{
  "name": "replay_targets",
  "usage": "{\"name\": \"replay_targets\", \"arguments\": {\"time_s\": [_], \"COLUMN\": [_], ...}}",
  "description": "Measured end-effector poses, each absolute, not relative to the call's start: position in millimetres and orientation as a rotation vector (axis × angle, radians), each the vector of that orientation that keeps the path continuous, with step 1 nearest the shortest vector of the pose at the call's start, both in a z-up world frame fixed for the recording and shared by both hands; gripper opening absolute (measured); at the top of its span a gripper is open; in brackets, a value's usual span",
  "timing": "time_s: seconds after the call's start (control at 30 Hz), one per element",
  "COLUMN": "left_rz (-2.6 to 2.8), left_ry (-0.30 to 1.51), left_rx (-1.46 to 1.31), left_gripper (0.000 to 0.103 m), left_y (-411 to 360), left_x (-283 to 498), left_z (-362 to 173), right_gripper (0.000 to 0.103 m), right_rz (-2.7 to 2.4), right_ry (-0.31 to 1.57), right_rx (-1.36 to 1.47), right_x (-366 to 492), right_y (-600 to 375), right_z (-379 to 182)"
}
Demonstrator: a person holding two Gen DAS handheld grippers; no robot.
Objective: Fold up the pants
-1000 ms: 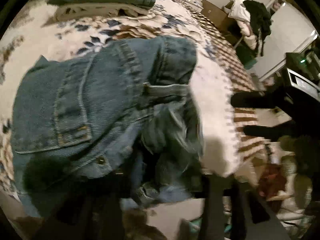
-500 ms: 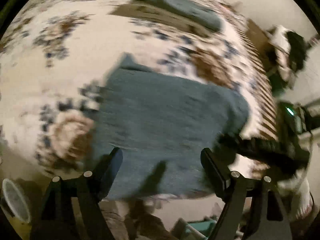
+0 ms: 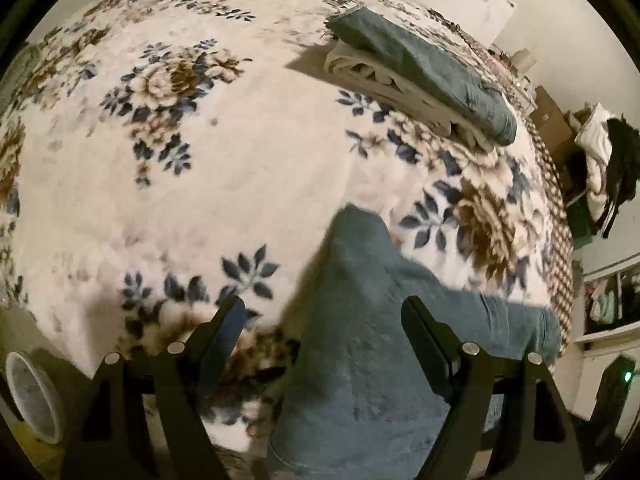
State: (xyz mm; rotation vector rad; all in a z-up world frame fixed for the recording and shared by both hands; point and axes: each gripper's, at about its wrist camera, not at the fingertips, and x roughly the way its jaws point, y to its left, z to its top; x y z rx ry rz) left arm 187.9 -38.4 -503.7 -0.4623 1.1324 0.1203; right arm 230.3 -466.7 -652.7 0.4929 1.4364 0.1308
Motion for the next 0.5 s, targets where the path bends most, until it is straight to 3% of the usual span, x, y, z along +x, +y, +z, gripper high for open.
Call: {"name": "replay_targets", "arguments": {"time_s": [0.2, 0.37, 0.4, 0.43, 0.5], "left_rz": [0.058, -0.032, -0.055, -0.062, -0.069], "left_ry": [1.156, 1.226, 1.252, 1.270, 1.298], "left_rx": [-0.581, -0.614, -0.619, -0.613, -0.572], "left_gripper": [0.079, 0.079, 0.079, 0.079, 0.079], "left_y": [-38.2, -58.9, -63.5, -67.2, -73.3], "left_x": [215.9, 251.5, 259.5, 264.9, 276.4], "left_z": [-514.0, -541.1, -549.4, -555.3, -564.6], "right_gripper": [0.008, 0.012, 0.018, 0.033, 0.046], "right_rz": [-0.009, -0.059, -0.067, -0.104, -0.114], "right_ry": [1.445, 1.568, 1.609, 1.637, 1.642], "right_rx": [0.539, 0.563, 0.585, 0.608, 0.670], "right_x": [205.6, 200.4, 200.5, 199.5, 198.3], "right_y": [-543.5, -560.5, -564.9, -572.1, -584.2], "right_z": [-647.2, -692.9, -707.0, -717.1, -724.2]}}
